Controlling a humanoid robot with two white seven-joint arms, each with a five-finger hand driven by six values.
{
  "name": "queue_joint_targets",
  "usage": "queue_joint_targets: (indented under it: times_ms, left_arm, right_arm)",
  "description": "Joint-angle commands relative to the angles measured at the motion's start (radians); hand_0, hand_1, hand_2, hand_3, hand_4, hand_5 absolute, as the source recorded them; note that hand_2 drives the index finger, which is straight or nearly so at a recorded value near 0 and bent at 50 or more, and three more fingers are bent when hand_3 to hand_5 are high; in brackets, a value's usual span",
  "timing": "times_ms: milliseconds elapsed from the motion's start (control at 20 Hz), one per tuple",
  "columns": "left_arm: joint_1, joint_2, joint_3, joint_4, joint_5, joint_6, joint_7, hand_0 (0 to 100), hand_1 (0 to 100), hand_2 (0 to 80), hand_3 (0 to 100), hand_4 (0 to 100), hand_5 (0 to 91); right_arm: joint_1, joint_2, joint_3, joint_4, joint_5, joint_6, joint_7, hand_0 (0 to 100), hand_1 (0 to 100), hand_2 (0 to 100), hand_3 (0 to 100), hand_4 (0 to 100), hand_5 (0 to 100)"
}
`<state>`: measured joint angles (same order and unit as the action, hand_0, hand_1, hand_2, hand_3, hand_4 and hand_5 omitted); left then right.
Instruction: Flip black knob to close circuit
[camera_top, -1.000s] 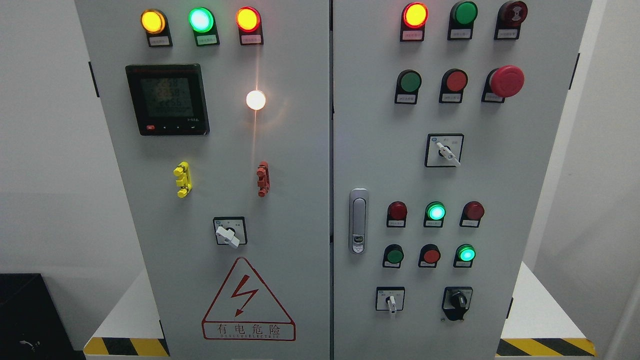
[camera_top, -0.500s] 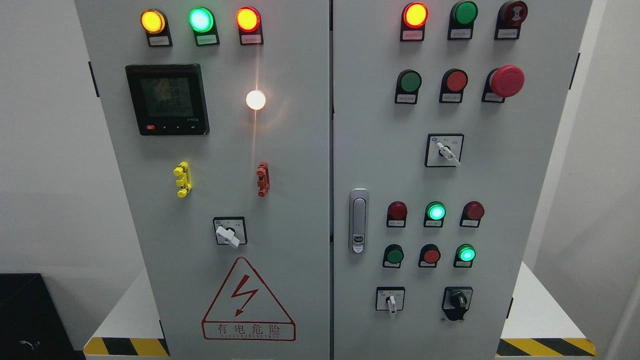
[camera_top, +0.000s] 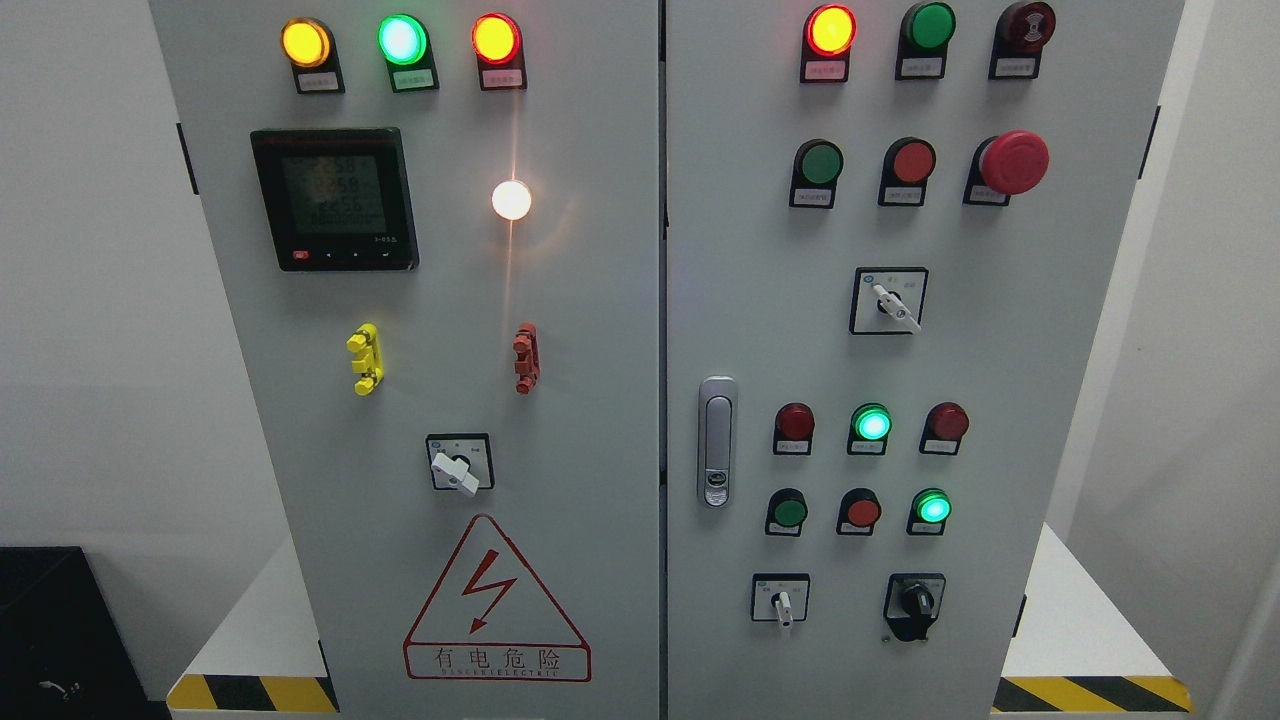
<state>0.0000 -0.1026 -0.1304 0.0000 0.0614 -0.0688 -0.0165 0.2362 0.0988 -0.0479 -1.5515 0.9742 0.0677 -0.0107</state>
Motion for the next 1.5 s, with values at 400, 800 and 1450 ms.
queue_joint_targets:
  times_ms: [400, 800, 1450]
  left_arm:
    - [0.021, 0.000, 0.000, -0.023, 0.000, 0.000, 0.000, 12, 56, 0.0, 0, 0, 0.0]
    - [0.021, 0.000, 0.000, -0.023, 0.000, 0.000, 0.000, 12, 56, 0.0, 0, 0, 0.0]
    - [0.021, 0.000, 0.000, -0.023, 0.000, 0.000, 0.000, 12, 56, 0.0, 0, 0, 0.0]
  right_arm:
    - [-0.127, 0.021, -0.052, -0.249, 0.107, 0.099, 0.080, 0, 0, 92, 100, 93, 100]
    - [-0.193, 0.021, -0.043, -0.254, 0.225, 0.191, 0.115, 0, 0, 92, 100, 94, 100]
    - [-0.294, 0.019, -0.038, -0.269, 0.316, 0.276, 0.207, 0, 0, 92, 100, 94, 100]
